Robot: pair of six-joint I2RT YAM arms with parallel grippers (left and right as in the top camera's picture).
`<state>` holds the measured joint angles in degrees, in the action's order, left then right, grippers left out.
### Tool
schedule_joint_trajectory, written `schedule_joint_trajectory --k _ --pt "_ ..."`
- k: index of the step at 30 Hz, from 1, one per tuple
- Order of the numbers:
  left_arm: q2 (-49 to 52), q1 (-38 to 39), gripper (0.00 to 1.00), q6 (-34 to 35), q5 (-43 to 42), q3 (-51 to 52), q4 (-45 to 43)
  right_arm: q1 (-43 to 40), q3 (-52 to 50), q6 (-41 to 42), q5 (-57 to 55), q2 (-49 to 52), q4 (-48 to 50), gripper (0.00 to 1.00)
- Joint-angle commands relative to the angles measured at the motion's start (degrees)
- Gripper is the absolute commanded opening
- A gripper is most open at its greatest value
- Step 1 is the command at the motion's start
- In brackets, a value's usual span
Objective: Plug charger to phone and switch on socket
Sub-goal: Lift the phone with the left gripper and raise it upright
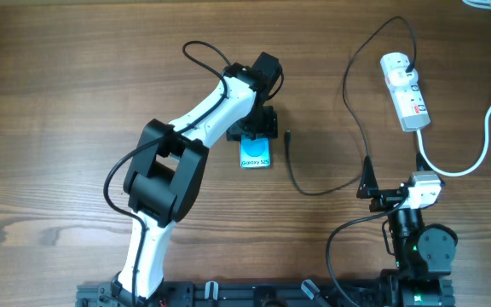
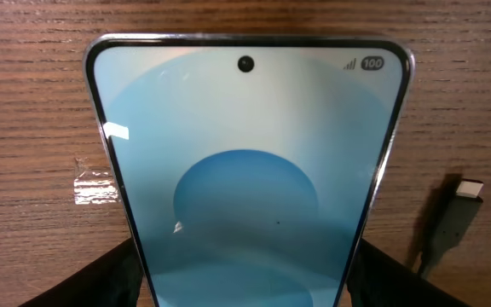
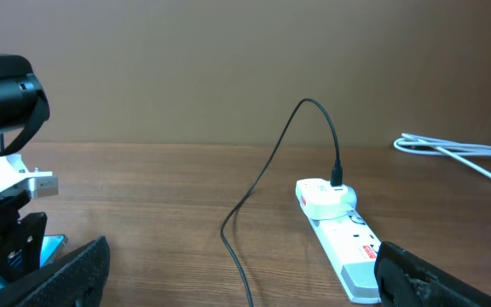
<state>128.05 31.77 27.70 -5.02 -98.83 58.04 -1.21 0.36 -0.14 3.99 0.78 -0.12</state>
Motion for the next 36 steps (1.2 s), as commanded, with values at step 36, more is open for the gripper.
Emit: schedule_joint_trajectory --k 36 --pt "-2.36 3.76 0.9 5.79 10.16 5.09 -4.66 0.28 -0.07 -0.48 -0.57 -0.35 0.13 1.0"
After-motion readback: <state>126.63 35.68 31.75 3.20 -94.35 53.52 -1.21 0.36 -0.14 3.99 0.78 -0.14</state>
